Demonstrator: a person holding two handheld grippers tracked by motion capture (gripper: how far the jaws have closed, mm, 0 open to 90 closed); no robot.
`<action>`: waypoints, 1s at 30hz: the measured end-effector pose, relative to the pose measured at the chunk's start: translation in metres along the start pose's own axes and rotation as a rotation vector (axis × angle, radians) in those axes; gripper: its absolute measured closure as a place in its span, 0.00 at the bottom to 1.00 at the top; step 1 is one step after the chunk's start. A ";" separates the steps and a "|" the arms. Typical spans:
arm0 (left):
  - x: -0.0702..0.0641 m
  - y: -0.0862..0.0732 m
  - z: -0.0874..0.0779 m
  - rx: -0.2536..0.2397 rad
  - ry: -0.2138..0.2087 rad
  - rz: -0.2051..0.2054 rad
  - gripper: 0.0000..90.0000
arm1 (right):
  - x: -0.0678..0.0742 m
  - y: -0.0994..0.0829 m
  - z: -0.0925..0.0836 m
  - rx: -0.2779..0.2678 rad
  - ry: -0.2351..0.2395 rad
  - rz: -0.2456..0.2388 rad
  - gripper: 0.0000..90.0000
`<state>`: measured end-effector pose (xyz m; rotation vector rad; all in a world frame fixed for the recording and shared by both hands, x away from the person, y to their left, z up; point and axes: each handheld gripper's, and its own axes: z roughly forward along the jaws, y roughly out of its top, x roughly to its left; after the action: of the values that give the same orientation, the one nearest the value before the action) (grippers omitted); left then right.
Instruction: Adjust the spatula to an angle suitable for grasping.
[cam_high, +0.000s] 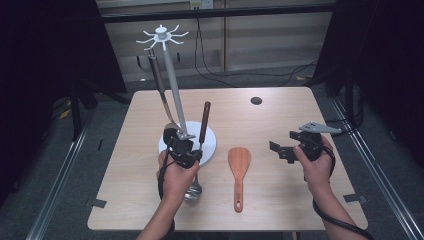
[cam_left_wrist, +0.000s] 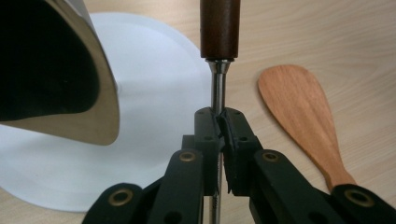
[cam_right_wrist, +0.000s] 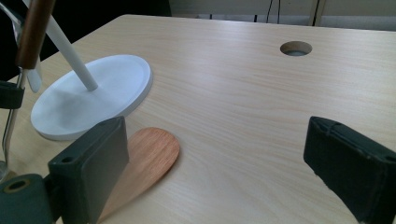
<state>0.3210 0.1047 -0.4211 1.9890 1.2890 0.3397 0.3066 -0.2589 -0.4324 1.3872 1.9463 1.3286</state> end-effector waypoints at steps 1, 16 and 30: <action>0.000 0.000 -0.002 -0.013 -0.007 -0.004 0.95 | 0.000 0.000 0.000 0.000 0.002 0.000 0.07; -0.013 0.007 -0.030 -0.264 0.020 0.048 0.95 | 0.000 -0.001 0.000 -0.006 -0.003 0.007 0.07; -0.014 0.010 -0.057 -0.413 0.053 0.059 0.95 | 0.000 -0.002 0.001 -0.003 -0.006 0.003 0.06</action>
<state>0.2888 0.1144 -0.3715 1.6763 1.0887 0.6369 0.3063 -0.2584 -0.4343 1.3912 1.9383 1.3262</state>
